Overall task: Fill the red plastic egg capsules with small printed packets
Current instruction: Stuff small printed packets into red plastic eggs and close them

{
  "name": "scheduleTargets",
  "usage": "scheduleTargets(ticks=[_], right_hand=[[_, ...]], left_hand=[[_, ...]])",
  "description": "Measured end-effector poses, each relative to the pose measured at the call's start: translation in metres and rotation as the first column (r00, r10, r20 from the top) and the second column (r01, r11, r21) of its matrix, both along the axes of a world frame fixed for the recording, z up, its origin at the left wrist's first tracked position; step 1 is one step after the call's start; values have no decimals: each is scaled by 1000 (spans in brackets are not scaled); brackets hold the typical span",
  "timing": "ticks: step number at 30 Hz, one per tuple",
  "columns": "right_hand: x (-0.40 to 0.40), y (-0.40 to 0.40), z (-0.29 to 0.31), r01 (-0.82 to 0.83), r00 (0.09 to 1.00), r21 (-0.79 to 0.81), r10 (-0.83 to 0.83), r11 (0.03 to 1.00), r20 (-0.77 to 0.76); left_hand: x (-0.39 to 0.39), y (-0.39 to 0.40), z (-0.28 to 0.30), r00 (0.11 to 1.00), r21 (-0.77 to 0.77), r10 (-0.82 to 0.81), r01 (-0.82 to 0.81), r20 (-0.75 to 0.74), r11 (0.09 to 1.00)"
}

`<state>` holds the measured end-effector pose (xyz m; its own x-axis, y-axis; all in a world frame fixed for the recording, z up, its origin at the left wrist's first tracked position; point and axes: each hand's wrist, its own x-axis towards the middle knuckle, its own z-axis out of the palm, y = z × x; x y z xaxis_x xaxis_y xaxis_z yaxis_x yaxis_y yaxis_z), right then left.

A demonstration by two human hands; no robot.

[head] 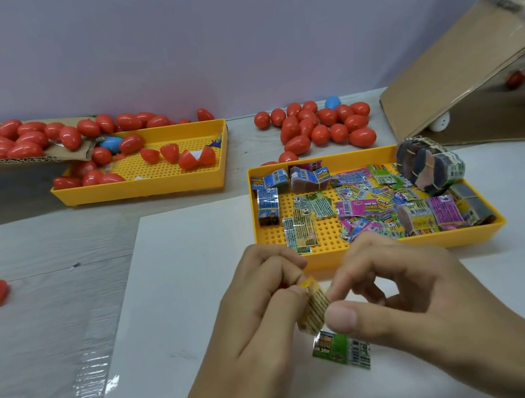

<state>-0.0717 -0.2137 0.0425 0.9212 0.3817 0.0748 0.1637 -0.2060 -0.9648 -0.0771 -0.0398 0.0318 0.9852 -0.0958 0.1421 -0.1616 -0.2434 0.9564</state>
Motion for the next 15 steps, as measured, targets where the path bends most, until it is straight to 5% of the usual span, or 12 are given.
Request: scheduleTargets(ticks=[5,9,15], right_hand=[[0,2,0,-78,980,100,95,992,-174],[0,4,-2,-39,926,243,127,969,-356],[4,3,0,157,945,305,-53,939,-323]], left_hand=[[-4,-2,-4,999,38,-30,28,46,999],[-9,-4,-5,970,183,-69,26,233,983],[-6,1,0,966,-62,168,-158,198,985]])
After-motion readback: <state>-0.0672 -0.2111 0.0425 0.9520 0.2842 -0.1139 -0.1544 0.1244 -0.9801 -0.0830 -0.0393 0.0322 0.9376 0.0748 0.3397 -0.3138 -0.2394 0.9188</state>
